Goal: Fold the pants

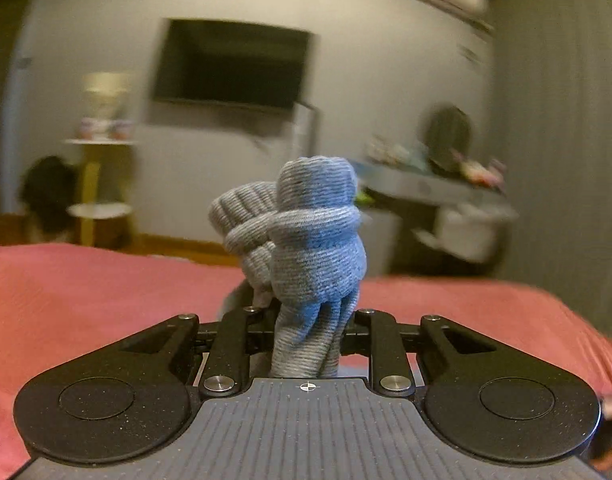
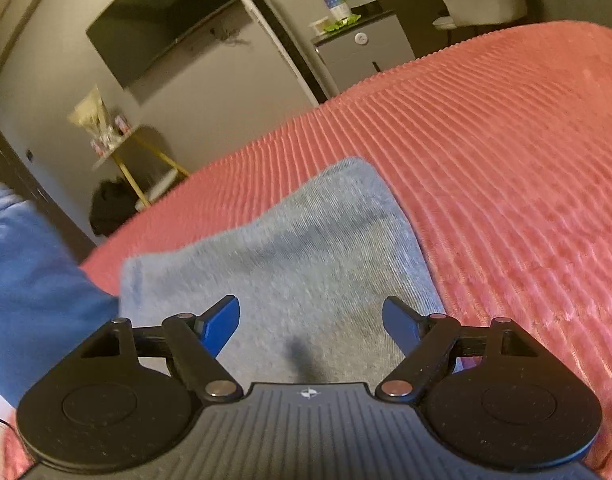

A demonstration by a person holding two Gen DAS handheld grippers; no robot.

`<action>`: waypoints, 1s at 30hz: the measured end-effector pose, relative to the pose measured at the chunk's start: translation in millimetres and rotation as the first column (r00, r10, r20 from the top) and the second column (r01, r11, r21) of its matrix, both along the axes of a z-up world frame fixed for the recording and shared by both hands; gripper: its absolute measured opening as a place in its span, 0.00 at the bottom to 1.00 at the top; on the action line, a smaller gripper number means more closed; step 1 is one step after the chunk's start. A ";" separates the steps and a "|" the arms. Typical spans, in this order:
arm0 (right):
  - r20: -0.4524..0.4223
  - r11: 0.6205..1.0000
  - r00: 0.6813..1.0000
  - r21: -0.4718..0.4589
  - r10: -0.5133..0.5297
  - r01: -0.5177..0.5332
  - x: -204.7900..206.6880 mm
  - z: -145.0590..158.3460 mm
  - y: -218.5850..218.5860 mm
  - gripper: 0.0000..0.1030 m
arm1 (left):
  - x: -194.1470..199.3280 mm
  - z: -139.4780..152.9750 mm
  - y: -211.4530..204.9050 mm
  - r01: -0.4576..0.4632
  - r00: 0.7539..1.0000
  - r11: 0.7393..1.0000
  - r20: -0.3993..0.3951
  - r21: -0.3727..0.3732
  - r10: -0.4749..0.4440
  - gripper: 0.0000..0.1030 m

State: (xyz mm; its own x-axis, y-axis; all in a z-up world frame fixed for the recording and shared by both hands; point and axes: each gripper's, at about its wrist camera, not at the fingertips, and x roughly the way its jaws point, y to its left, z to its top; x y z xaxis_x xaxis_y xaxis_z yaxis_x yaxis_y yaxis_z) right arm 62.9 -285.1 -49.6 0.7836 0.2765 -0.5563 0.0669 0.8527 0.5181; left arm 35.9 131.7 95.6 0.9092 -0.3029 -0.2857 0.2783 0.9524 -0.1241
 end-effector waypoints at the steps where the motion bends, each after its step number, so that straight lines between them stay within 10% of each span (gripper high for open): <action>1: 0.011 1.000 1.000 0.019 0.002 -0.002 -2.6 1.9 -2.1 0.78 | -1.7 -9.0 -23.6 0.031 0.999 0.999 -0.035 0.034 -0.030 0.30; 3: 0.029 0.999 1.000 0.051 0.006 -0.008 -8.2 5.1 -5.9 0.78 | 0.5 -29.3 -63.3 0.105 0.984 0.989 -0.155 0.105 -0.088 0.44; 8: 0.009 0.990 0.999 0.139 0.033 -0.034 -15.8 5.4 -15.6 0.78 | 5.4 -86.5 -109.9 0.236 0.845 0.968 -0.509 0.084 -0.162 0.52; 12: -0.069 0.962 0.991 0.259 0.112 -0.091 -10.8 -4.0 -20.6 0.78 | -16.9 -73.8 -75.1 0.193 0.887 0.979 -0.438 0.062 -0.147 0.67; 16: -0.135 0.917 0.973 0.380 0.187 -0.124 1.6 -19.2 -12.3 0.80 | -33.8 -62.8 -7.4 -0.042 0.920 0.999 -0.392 -0.024 0.029 0.83; 23: -0.215 0.888 0.934 0.427 0.285 -0.173 44.1 -26.7 28.8 0.81 | -28.6 -97.8 62.6 -0.361 0.812 0.917 -0.541 -0.169 0.220 0.82; 25: -0.240 0.899 0.932 0.408 0.273 -0.159 48.1 -26.1 39.1 0.51 | -25.4 -103.1 73.2 -0.376 0.813 0.893 -0.550 -0.247 0.190 0.82; 30: -0.270 0.920 0.930 0.365 0.248 -0.140 52.3 -27.1 54.7 0.54 | -25.8 -103.5 71.4 -0.369 0.832 0.884 -0.526 -0.286 0.177 0.82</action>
